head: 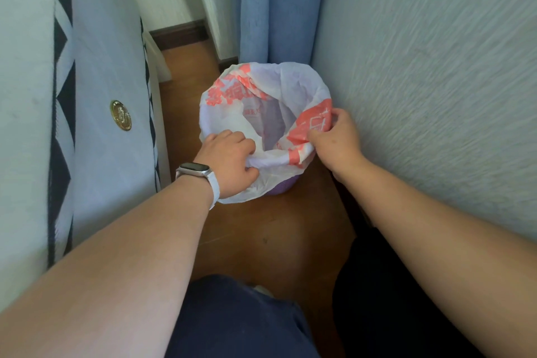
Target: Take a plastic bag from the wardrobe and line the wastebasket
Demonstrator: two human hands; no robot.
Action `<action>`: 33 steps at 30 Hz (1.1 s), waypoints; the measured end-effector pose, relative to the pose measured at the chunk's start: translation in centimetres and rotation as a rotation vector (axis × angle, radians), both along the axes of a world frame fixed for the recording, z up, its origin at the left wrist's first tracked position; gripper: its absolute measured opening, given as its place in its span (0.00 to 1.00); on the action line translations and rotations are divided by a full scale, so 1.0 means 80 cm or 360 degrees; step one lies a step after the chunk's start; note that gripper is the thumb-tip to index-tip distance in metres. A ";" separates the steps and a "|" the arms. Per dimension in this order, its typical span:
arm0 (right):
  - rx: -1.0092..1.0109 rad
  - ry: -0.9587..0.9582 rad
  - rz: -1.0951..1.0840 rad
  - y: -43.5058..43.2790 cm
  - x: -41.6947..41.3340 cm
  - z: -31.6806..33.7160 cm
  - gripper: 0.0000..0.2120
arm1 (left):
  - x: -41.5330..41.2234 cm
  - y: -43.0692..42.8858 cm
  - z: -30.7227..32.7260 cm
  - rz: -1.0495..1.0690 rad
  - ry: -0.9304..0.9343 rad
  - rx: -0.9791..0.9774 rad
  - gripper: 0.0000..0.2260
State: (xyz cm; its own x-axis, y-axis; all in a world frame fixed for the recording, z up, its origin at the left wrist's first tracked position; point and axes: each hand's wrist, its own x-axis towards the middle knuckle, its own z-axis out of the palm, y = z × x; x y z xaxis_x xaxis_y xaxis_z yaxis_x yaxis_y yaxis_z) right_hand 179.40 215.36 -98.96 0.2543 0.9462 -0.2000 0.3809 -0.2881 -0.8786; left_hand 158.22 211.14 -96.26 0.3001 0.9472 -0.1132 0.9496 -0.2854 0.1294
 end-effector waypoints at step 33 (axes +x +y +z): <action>0.0259 -0.0983 0.0431 0.007 -0.033 0.011 0.24 | 0.002 -0.004 -0.010 0.1323 -0.0325 0.0114 0.23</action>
State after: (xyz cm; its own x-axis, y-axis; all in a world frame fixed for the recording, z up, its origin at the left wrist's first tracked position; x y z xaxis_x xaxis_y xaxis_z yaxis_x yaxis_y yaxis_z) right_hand 176.78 215.89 -98.11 0.0264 0.9981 0.0551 0.8650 0.0049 -0.5017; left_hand 158.40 210.82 -97.03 -0.4865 0.8713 -0.0642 0.8141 0.4787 0.3288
